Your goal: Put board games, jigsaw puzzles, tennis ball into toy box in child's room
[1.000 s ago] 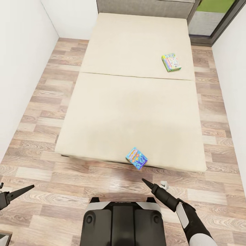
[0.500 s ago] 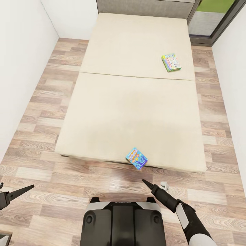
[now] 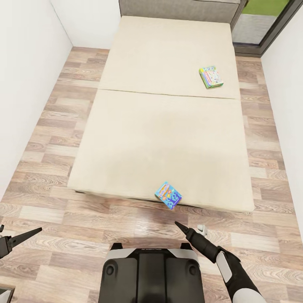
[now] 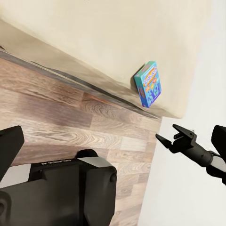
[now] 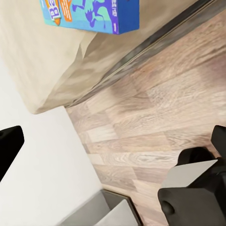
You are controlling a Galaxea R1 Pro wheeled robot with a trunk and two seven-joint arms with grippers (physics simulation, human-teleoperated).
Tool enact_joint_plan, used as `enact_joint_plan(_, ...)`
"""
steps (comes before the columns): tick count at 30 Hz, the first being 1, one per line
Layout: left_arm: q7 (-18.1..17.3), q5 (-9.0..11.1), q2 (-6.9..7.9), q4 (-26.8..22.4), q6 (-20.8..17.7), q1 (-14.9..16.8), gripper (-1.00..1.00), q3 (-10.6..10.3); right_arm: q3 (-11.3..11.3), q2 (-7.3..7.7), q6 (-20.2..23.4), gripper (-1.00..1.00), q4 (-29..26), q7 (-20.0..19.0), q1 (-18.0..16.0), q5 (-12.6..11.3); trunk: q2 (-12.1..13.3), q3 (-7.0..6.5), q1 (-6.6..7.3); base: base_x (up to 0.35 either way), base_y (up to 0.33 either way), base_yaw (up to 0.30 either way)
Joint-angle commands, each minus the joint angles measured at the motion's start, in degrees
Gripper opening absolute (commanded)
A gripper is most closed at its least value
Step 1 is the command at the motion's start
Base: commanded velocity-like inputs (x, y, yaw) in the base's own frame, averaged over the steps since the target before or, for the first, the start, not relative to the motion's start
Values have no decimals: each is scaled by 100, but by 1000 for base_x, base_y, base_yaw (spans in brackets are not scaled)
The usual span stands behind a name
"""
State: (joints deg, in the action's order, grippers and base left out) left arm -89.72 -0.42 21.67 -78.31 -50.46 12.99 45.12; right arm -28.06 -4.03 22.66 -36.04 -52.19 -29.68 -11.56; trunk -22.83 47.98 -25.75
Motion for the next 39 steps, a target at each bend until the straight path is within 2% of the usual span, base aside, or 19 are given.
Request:
enact_joint_plan(1, -28, -10, 2, 0, -64, 2, 100, 3, -30, -12, 54, 100, -2, -19, -3, -12, -9, 6, -3, 0, 0, 0)
enact_joint_plan(9, -28, -11, 8, 0, -81, 2, 100, 5, -33, -27, 72, 100, 0, -31, -3, -32, -329, 149, -179, 0, 0, 0)
enact_joint_plan(17, -28, -7, 12, 0, -95, 2, 100, 6, -21, -39, 78, 100, 1, -16, -3, -356, -650, 293, -355, 0, 0, 0)
enact_joint_plan(25, -28, -3, 16, 0, -103, 2, 100, 6, -8, -60, 41, 100, 0, 14, -6, -499, -971, 437, -530, 0, 0, 0)
enact_joint_plan(33, -28, -2, 20, 0, -108, 2, 100, 2, -7, -71, 48, 100, 0, 189, -133, -543, -971, 437, -530, 0, 0, 0)
enact_joint_plan(39, -28, -2, 18, 0, -112, 2, 100, -2, -6, -153, 53, 100, 6, 329, -234, -567, -1212, 544, -662, 0, 0, 0)
